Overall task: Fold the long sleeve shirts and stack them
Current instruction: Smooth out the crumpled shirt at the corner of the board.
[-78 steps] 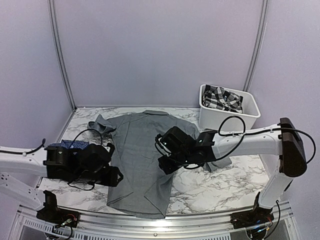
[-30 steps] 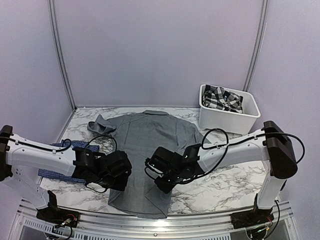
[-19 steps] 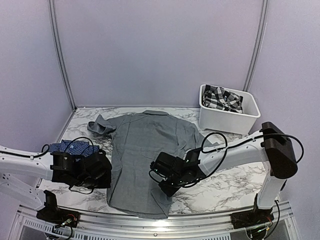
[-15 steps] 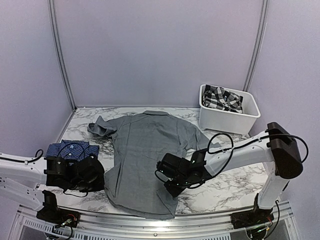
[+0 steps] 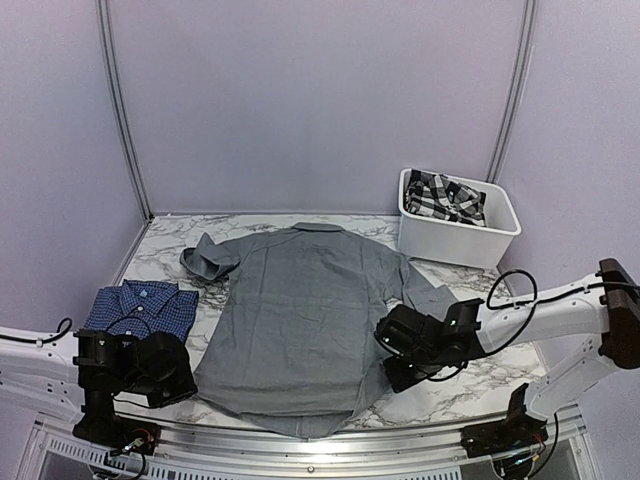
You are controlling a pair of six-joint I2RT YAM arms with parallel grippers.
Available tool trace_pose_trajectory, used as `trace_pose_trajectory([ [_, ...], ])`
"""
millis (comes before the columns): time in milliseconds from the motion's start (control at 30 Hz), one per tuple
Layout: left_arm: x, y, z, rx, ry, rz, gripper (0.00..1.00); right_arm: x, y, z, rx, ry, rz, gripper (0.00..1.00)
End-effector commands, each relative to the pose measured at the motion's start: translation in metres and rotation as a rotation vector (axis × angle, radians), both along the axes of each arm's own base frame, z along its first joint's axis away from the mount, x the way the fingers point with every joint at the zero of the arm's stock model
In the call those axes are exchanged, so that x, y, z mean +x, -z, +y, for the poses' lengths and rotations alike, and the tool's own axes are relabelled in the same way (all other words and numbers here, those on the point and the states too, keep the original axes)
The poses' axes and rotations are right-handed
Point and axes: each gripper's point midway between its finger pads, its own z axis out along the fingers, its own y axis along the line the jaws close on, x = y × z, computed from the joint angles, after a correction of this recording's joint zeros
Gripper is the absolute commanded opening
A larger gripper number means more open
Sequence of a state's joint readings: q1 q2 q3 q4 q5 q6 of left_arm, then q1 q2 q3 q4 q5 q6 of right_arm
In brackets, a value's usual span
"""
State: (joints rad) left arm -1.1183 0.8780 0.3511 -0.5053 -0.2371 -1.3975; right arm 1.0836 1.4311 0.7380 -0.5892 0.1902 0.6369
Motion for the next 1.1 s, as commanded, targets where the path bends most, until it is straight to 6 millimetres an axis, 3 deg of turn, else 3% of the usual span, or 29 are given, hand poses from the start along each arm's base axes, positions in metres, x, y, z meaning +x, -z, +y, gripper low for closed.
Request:
trace_pose_trajectory([
  [0,-0.017,0.010,-0.001,0.026,0.038,0.107,0.00,-0.006,-0.012,-0.009,0.035,0.052,0.002,0.01],
  [67,-0.020,0.011,0.000,0.005,0.024,0.121,0.01,-0.003,-0.022,-0.014,0.042,0.070,-0.026,0.12],
  [133,-0.022,0.008,-0.003,-0.018,0.034,0.127,0.23,0.003,-0.039,-0.017,0.055,0.086,-0.073,0.27],
  [233,-0.025,-0.001,-0.005,-0.023,0.061,0.138,0.35,0.016,-0.070,-0.010,0.103,0.085,-0.155,0.47],
  [333,-0.019,-0.024,-0.002,-0.002,0.073,0.094,0.52,0.030,-0.086,-0.001,0.104,0.063,-0.193,0.51],
  [467,0.003,-0.064,0.002,0.042,0.091,-0.003,0.58,0.046,-0.092,0.023,0.075,-0.012,-0.179,0.50],
  [700,0.061,-0.101,-0.010,0.133,0.214,0.003,0.59,0.063,-0.059,0.049,0.058,-0.093,-0.014,0.48],
  [867,0.100,-0.104,-0.034,0.137,0.302,0.066,0.59,0.077,-0.036,0.057,0.004,-0.142,0.073,0.45],
  [933,0.112,-0.104,-0.042,0.132,0.333,0.082,0.59,0.069,-0.023,0.054,-0.026,-0.166,0.127,0.43],
  [1067,0.130,-0.091,-0.044,0.149,0.349,0.116,0.59,0.026,-0.005,0.033,-0.012,-0.184,0.266,0.41],
])
